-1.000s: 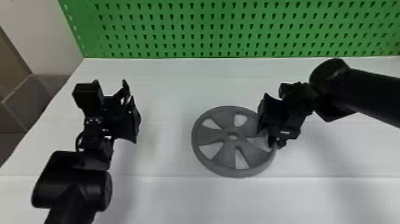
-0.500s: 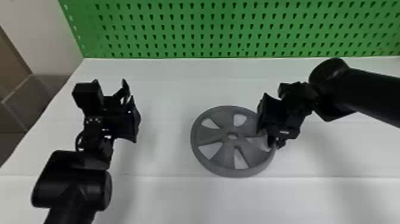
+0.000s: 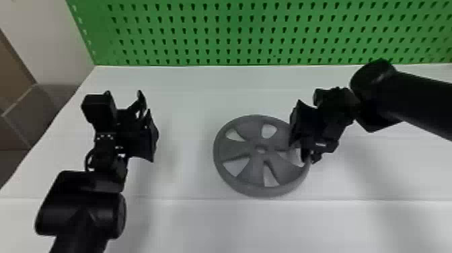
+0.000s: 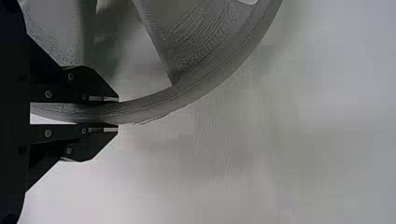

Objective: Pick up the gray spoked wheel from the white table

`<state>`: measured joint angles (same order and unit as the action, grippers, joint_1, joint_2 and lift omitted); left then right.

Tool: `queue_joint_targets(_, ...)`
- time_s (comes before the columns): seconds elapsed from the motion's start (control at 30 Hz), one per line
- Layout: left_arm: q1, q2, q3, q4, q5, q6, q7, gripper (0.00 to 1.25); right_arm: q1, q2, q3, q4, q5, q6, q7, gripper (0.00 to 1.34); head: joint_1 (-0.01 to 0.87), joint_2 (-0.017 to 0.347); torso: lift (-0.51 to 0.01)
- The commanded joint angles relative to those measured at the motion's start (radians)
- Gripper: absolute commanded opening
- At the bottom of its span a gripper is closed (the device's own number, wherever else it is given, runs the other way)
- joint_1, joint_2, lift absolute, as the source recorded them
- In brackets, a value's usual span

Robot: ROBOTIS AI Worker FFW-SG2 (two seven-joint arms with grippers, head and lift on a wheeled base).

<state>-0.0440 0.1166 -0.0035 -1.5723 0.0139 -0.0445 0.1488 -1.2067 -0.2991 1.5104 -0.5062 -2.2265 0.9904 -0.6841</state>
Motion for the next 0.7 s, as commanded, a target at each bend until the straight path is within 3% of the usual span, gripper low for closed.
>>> queue_joint_targets(0.0,0.003,0.000,0.003,0.000,0.003,0.000,0.000,0.76,0.006,-0.002,-0.113,0.000,0.116,0.025,0.000,0.26,0.779,0.074,-0.079)
queue_joint_targets(0.33,0.009,0.000,0.008,-0.002,0.005,0.000,0.000,0.76,0.033,0.000,-0.440,-0.026,0.513,0.057,0.001,0.26,0.779,0.074,-0.079)
queue_joint_targets(0.43,0.010,0.000,0.010,-0.002,0.005,0.000,0.000,0.76,0.047,0.003,-0.544,-0.041,0.679,0.056,0.061,0.26,0.779,0.074,-0.079)
queue_joint_targets(0.67,0.012,0.002,0.011,-0.002,0.008,0.000,0.000,0.76,0.073,0.012,-0.702,-0.054,0.943,0.001,0.250,0.26,0.779,0.074,-0.079)
